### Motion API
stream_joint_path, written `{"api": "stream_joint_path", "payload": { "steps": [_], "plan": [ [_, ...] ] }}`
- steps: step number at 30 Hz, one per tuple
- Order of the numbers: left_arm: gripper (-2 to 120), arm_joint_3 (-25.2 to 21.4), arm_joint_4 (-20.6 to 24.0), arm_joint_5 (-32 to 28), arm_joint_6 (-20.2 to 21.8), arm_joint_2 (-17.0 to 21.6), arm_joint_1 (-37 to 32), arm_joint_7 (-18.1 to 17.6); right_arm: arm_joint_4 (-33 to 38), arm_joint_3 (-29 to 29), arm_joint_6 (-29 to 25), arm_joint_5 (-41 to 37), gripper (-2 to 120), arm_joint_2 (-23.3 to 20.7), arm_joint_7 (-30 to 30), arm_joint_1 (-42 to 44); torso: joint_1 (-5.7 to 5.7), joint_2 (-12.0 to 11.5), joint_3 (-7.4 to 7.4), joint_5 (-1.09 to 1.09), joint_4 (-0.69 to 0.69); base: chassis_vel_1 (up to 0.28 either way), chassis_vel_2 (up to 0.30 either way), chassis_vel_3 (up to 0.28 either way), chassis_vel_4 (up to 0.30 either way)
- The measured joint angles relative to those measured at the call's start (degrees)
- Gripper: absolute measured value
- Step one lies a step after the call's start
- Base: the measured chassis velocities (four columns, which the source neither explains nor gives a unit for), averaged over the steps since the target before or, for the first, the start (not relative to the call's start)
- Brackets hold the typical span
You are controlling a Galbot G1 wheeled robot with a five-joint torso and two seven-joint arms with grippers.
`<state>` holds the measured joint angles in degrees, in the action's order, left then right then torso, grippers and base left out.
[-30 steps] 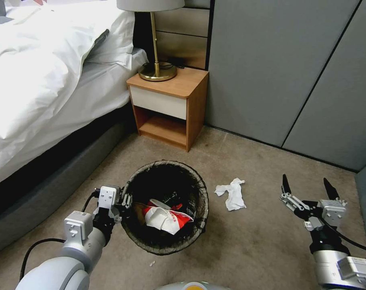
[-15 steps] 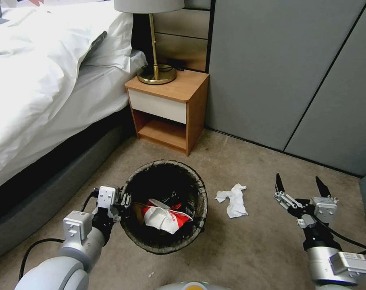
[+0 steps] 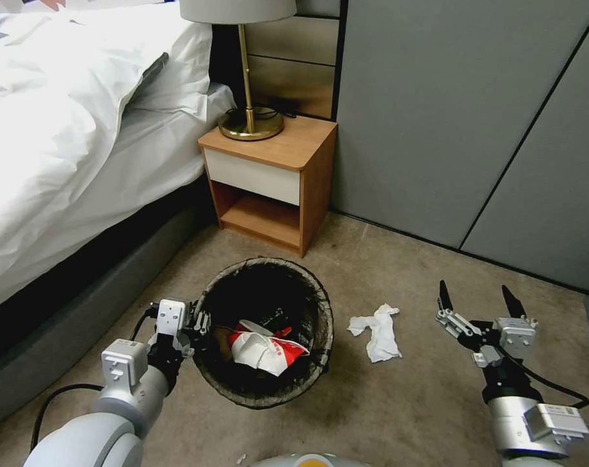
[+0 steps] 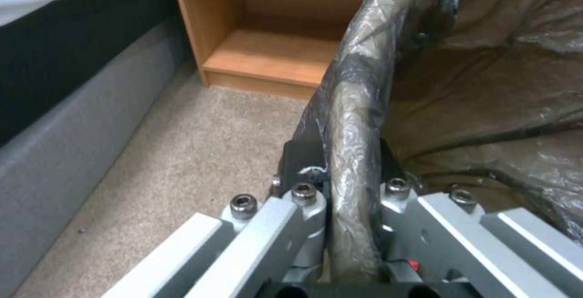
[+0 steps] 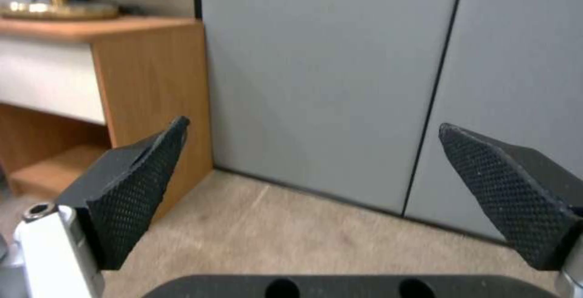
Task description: Pick up the trash bin, then pick up the garbage from the floor and place it into the trash bin.
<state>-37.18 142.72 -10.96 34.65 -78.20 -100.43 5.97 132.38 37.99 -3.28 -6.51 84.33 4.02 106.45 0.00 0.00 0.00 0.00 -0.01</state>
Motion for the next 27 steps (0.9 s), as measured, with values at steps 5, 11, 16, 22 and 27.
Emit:
{"api": "stream_joint_path", "payload": {
  "steps": [5, 11, 16, 22, 27],
  "plan": [
    [2, 0.0, 0.3, -0.1, 0.0, 0.0, -0.1, 0.0, -1.9, -1.1, 6.6, -0.9, 100, -1.8, 0.5, -2.1, 0.00, 0.0, 0.00, 0.01, 0.01, 0.000, 0.000, 0.000, 0.000],
    [2, -0.2, 0.4, -0.2, 0.2, 0.1, -0.3, -0.2, -4.6, -3.8, 18.1, -5.2, 100, -4.7, 2.7, -6.7, 0.00, 0.0, 0.00, 0.01, 0.01, 0.000, 0.000, 0.000, 0.000],
    [2, -1.0, 0.4, -1.0, 0.5, 0.2, -0.6, -0.9, -8.4, -6.9, 25.2, -13.0, 100, -6.9, 5.2, -12.7, 0.00, 0.0, 0.00, 0.00, 0.01, 0.000, 0.000, 0.000, 0.000],
    [2, -1.6, 0.5, -1.5, 0.7, 0.2, -1.0, -1.3, -14.0, -10.0, 27.4, -16.5, 100, -8.0, 6.4, -18.0, 0.00, 0.0, 0.00, 0.01, 0.01, 0.000, 0.000, 0.000, 0.000],
    [2, -1.7, 0.5, -1.6, 0.8, 0.2, -1.1, -1.6, -21.7, -13.3, 27.9, -18.2, 100, -8.5, 7.5, -22.9, 0.00, 0.0, 0.00, 0.00, 0.01, 0.000, 0.000, 0.000, 0.000]
  ]
}}
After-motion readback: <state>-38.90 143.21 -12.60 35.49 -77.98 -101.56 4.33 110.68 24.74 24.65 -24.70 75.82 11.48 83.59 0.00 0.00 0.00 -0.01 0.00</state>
